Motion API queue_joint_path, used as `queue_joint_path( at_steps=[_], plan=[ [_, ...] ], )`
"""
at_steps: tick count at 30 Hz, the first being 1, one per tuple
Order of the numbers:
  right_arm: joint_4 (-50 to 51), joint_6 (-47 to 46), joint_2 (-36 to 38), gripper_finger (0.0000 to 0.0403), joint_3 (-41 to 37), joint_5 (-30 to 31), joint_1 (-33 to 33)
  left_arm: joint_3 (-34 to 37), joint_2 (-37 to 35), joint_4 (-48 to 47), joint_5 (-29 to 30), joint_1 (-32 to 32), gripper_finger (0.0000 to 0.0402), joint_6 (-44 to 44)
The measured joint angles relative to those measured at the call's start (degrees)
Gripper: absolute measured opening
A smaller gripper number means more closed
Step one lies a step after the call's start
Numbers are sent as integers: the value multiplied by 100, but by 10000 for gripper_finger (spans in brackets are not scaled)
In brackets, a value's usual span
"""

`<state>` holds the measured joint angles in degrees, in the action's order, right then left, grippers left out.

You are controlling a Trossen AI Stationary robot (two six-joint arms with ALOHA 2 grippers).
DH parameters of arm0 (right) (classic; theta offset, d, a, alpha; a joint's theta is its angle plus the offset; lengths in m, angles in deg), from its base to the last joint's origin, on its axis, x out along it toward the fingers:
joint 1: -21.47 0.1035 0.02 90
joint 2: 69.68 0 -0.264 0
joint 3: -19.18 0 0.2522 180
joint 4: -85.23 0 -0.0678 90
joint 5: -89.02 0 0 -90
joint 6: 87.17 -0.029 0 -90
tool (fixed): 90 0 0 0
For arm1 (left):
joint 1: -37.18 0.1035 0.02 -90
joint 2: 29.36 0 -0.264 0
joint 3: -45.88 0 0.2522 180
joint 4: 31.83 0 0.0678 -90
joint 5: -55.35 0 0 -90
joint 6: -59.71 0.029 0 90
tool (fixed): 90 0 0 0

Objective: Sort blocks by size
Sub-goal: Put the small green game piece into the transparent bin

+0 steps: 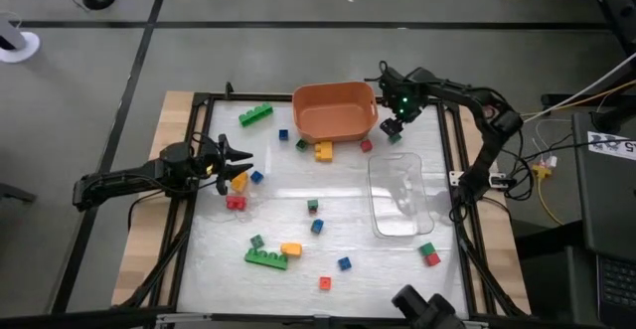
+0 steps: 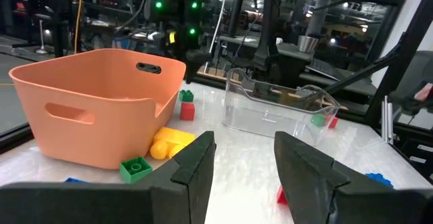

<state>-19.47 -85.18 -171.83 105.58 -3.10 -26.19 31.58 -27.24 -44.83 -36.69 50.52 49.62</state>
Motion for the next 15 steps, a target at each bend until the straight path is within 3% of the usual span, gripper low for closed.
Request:
queue_joint_path(
  at_steps=[15],
  plan=[
    [-258,175,-195,269,-389,-247,2,0,0,0,-2,0,143,2]
  ],
)
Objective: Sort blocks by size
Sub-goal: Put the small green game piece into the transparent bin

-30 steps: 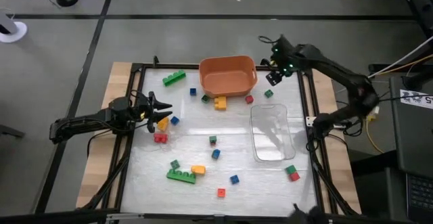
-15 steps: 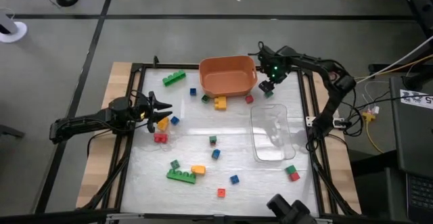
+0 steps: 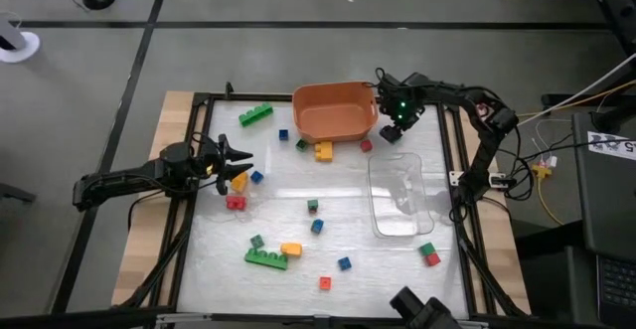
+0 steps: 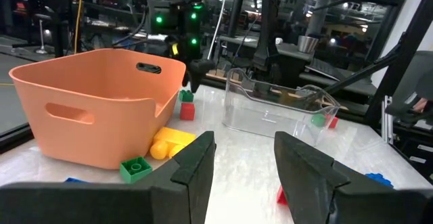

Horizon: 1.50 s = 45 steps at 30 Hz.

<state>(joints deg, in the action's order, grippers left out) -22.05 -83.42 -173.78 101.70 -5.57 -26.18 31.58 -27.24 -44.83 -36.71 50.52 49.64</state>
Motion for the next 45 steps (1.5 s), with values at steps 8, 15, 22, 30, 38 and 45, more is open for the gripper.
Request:
queue_joint_path(
  at_steps=[8,15,22,30,38,45],
  plan=[
    [-899,-3,-2,269,-445,30,1,0,2,-1,0,-1,143,0],
    [-963,-34,-2,240,-567,457,1,0,2,-1,0,0,143,0],
    [-959,-33,0,136,-567,313,3,0,1,-2,0,0,143,0],
    [-476,-44,-2,136,-447,333,1,0,1,0,0,0,143,0],
    [935,-44,-2,136,410,803,1,0,-1,-2,0,0,143,5],
    [2549,-44,0,137,1501,622,1,0,2,-2,10,-1,143,168]
  ],
)
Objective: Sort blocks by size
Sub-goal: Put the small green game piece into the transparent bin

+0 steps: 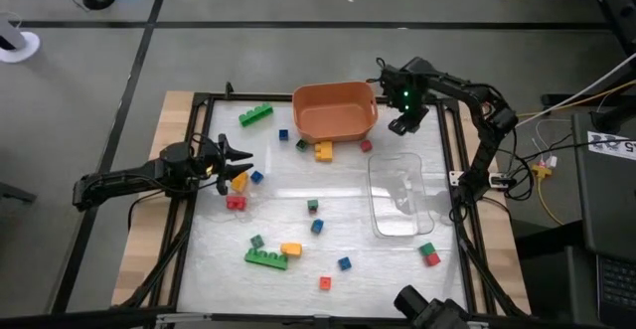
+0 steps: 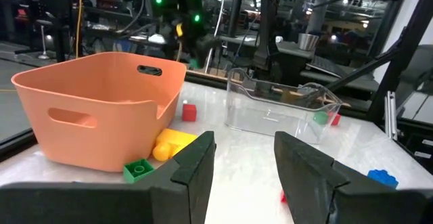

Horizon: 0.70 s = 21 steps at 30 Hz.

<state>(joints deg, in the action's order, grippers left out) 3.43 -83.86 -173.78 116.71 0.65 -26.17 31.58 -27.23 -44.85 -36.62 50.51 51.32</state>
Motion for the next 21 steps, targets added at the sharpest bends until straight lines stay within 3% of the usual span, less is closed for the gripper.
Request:
queue_joint_path(
  at_steps=[4,10,16,21],
  plan=[
    [595,-38,25,141,570,-572,6,0,-2,-2,6,-1,143,2],
    [558,-137,319,142,752,-2129,152,0,0,-2,12,1,143,0],
    [561,-155,685,144,749,-2242,852,0,0,-4,30,1,143,-13],
    [559,-421,974,144,749,-2250,1963,0,0,-4,29,0,143,10]
  ],
)
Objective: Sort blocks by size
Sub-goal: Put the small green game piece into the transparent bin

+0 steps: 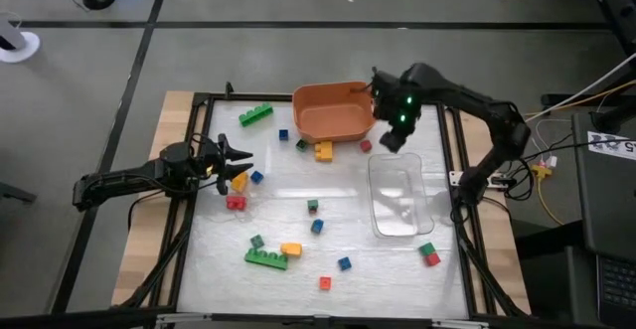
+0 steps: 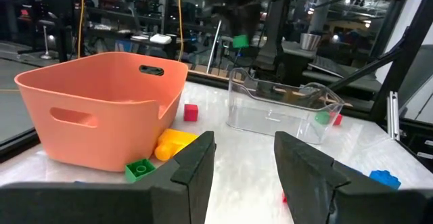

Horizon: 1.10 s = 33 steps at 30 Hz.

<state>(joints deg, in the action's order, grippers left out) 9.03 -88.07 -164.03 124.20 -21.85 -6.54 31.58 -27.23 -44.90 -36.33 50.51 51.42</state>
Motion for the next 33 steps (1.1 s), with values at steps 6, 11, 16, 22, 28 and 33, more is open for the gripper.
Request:
queue_joint_path(
  at_steps=[6,11,16,22,28,33],
  plan=[
    [0,-457,101,144,-1,296,1580,-2,0,0,3,-1,143,14],
    [-1,-1088,85,145,-177,1217,2692,0,0,26,229,1,143,16],
    [-46,-1751,77,147,-608,1533,3452,0,0,148,318,1,143,153],
    [-307,-1918,75,178,-1173,1537,4147,0,0,228,318,-10,143,228],
    [-784,-2412,75,213,-1604,1592,4467,0,31,588,318,-135,143,226],
    [-876,-2589,73,234,-1681,1508,4450,0,247,1024,316,-361,143,79]
  ],
)
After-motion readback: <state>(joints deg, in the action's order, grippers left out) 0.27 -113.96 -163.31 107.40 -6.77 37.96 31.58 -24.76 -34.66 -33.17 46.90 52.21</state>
